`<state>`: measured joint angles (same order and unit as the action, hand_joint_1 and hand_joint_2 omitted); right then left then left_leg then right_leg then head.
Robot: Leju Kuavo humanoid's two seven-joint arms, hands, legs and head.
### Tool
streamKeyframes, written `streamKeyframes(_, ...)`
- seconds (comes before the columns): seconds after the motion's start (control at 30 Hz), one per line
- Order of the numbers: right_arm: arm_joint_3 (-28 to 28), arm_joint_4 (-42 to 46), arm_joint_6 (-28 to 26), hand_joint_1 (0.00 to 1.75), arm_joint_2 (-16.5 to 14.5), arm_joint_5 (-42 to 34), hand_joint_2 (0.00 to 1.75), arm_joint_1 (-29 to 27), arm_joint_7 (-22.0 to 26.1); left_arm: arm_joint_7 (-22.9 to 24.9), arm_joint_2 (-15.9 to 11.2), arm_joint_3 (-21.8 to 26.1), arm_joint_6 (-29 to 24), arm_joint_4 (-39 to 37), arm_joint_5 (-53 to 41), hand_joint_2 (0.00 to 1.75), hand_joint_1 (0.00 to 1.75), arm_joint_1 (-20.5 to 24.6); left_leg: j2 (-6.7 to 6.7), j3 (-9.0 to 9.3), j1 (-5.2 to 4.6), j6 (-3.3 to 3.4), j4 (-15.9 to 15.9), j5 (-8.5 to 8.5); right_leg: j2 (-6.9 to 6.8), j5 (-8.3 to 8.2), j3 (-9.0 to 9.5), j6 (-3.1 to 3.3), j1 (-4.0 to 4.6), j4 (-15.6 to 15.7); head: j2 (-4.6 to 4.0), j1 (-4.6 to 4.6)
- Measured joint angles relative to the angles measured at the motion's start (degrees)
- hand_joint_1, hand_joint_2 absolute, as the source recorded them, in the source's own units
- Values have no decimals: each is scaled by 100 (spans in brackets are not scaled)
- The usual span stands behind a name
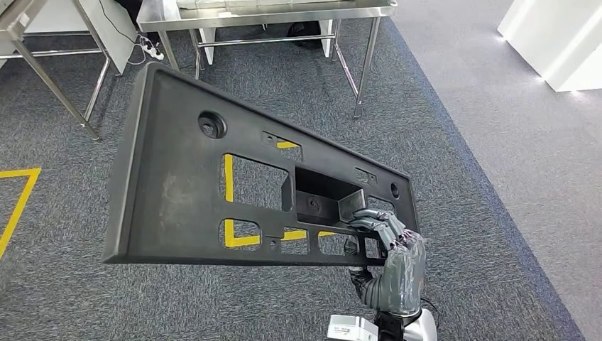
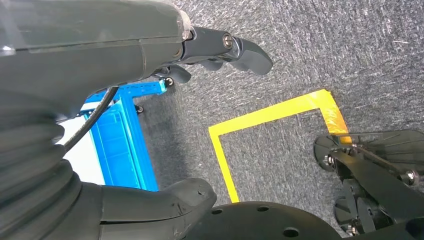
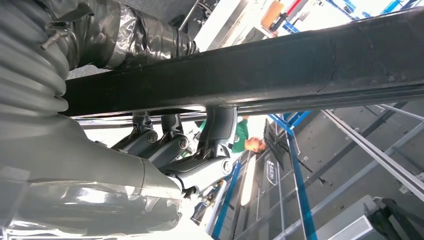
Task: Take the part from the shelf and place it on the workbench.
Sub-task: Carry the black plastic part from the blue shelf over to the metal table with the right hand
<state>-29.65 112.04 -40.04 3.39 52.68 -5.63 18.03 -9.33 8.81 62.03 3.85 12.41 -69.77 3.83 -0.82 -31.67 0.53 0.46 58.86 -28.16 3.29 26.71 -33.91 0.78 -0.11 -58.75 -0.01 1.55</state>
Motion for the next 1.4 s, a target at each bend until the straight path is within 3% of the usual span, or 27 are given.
streamKeyframes(0.27,-3,-5,0,175,0,113,175,1,-45,12,0,0,0,0,-1,175,0,0,0,-3,1,11,11,-6,1,-5,-1,-11,3,5,-1,0)
streamKeyframes(0.4,-3,-36,0,175,0,227,175,2,-106,27,-3,0,-1,0,-4,175,0,2,2,-2,-13,59,-4,4,4,-23,8,-51,-13,31,-1,0)
streamKeyframes(0.47,-3,-38,-1,175,0,249,175,4,-124,30,2,0,-2,0,-10,175,0,7,17,56,26,116,-124,74,-57,10,8,-84,-9,6,-1,0)
streamKeyframes(0.53,-3,-39,-1,175,0,275,175,11,-131,32,7,0,-1,0,-17,175,0,6,35,117,66,166,-234,136,-181,255,-160,-127,-22,-374,-1,0)
streamKeyframes(0.6,-3,-50,-1,175,0,290,175,14,-137,33,7,0,-1,0,-20,175,0,-4,41,125,67,174,-251,141,-254,600,-515,-189,-75,-1099,-1,0)
streamKeyframes(0.63,-3,-60,0,175,0,291,175,13,-139,33,7,0,-1,0,-19,175,0,-10,41,127,73,165,-248,135,-266,675,-653,-223,-110,-1370,-1,0)
streamKeyframes(0.67,-3,-71,0,175,0,291,175,11,-142,33,7,0,-1,0,-19,175,0,-15,39,131,84,148,-241,124,-274,642,-700,-254,-143,-1454,-1,0)
streamKeyframes(0.7,-3,-78,0,175,0,291,175,11,-142,33,7,0,0,0,-19,175,0,-18,36,139,103,119,-227,106,-284,501,-631,-287,-174,-1312,-1,0)
streamKeyframes(0.77,-3,-85,0,175,0,290,175,18,-139,33,3,0,-1,0,-20,175,0,-22,27,153,144,26,-171,45,-310,148,-276,-352,-222,-619,-1,1)
streamKeyframes(0.8,-4,-87,0,175,0,288,175,23,-134,33,-1,0,-5,0,-21,175,0,-21,23,149,147,-33,-125,8,-306,45,-124,-347,-224,-314,-1,-1)
streamKeyframes(0.87,-5,-92,0,175,-1,263,175,26,-125,33,-12,0,-14,0,-22,175,0,-19,21,135,132,-106,-75,-46,-284,33,-14,-282,-212,-65,-1,-4)
streamKeyframes(0.9,-6,-93,0,175,-1,242,175,24,-117,33,-16,1,-21,0,-22,175,0,-18,25,134,126,-81,-67,-55,-265,24,-19,-234,-207,-55,-1,-7)
streamKeyframes(1.0,-7,-94,0,175,-7,195,175,23,-87,33,-23,2,-33,0,-32,175,0,-16,29,161,130,54,-111,-46,-245,34,-11,-173,-194,-47,-1,-7)
streamKeyframes(1.13,-8,-94,0,175,-10,188,175,25,-60,33,-26,1,-37,0,-39,175,0,-12,29,187,144,50,-164,-29,-244,53,-7,-109,-161,-52,0,-7)
streamKeyframes(1.2,-8,-94,0,175,-11,188,175,25,-57,33,-26,1,-37,0,-41,175,0,-13,29,193,152,-3,-182,-20,-245,58,-8,-97,-151,-57,0,-7)
streamKeyframes(1.33,-8,-94,0,175,-11,188,175,25,-55,33,-25,2,-37,0,-42,175,0,-13,29,197,185,-239,-197,-22,-247,66,-10,-85,-129,-71,-1,-7)
streamKeyframes(1.4,-8,-94,0,175,-11,188,175,25,-54,33,-24,2,-37,0,-42,175,0,-14,29,196,187,-269,-194,-26,-248,66,-8,-85,-125,-72,-1,-7)
